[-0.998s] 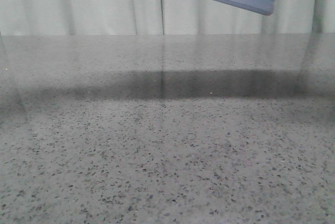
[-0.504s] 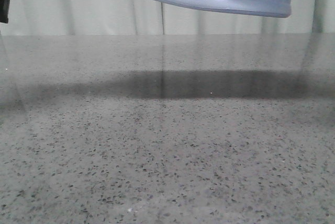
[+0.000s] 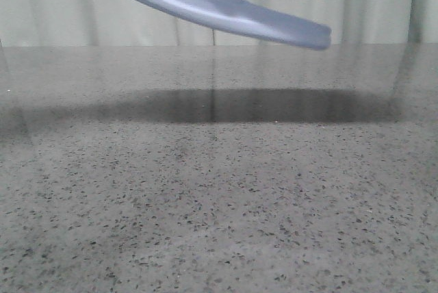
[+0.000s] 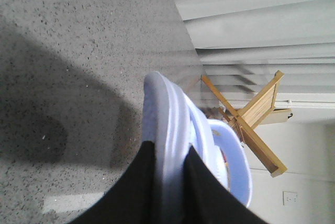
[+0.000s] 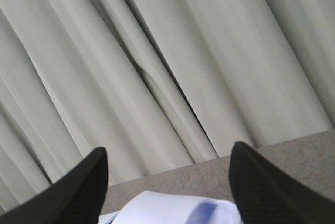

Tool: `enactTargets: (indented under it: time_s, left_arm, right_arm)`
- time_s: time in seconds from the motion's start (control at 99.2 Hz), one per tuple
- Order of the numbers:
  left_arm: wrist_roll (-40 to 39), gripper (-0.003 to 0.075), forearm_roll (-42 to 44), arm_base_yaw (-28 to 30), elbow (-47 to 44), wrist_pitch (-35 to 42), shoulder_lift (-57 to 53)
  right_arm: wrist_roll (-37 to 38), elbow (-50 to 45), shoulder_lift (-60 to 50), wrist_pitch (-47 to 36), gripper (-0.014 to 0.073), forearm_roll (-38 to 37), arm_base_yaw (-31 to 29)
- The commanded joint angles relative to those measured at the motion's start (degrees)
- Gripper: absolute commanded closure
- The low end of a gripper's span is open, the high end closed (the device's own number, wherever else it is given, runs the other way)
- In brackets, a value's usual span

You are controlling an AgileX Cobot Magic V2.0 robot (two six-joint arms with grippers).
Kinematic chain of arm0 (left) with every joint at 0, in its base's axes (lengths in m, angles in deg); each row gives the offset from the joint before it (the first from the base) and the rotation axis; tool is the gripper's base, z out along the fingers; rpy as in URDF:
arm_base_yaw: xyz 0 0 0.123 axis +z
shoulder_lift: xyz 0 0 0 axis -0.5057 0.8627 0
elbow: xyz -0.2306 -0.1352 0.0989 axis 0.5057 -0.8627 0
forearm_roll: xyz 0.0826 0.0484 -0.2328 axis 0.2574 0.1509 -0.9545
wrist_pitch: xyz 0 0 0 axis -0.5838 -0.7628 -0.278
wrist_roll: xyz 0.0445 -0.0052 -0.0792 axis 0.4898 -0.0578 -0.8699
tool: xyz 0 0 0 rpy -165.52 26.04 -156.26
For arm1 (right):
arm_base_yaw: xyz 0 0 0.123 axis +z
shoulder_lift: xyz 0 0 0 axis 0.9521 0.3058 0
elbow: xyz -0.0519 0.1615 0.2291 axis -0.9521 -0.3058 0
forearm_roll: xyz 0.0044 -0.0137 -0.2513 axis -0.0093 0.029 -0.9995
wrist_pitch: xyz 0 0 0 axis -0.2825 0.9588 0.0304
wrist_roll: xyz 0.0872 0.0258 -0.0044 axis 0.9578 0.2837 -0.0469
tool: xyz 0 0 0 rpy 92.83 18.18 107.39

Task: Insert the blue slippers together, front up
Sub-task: 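Lower the stacked slippers onto the table, one nested on the other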

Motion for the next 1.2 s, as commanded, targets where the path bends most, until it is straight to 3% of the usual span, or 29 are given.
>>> enactTargets:
  time_s: [0.0, 0.343, 0.655, 1.189]
  left_arm:
    - [-0.1, 0.0704, -3.6, 0.8, 1.9, -3.4, -1.4]
    - [1.0, 0.0704, -3.6, 0.8, 1.1, -4.2, -1.4]
    - [2.7, 0.0704, -4.0, 0.8, -4.9, -2.8, -1.4]
    - [4.0, 0.0704, -3.6, 1.0, -5.0, -0.7, -1.2]
  right_arm:
    - [-1.8, 1.8, -1.0, -4.9, 0.0167, -0.9, -0.4]
    - [-1.8, 1.8, -1.3, -4.6, 0.0168, -0.9, -0.4]
    - [-1.8, 1.8, -1.3, -3.7, 0.0168, -0.9, -0.4]
    - [-1.8, 1.8, -1.3, -1.7, 0.0168, -0.9, -0.4]
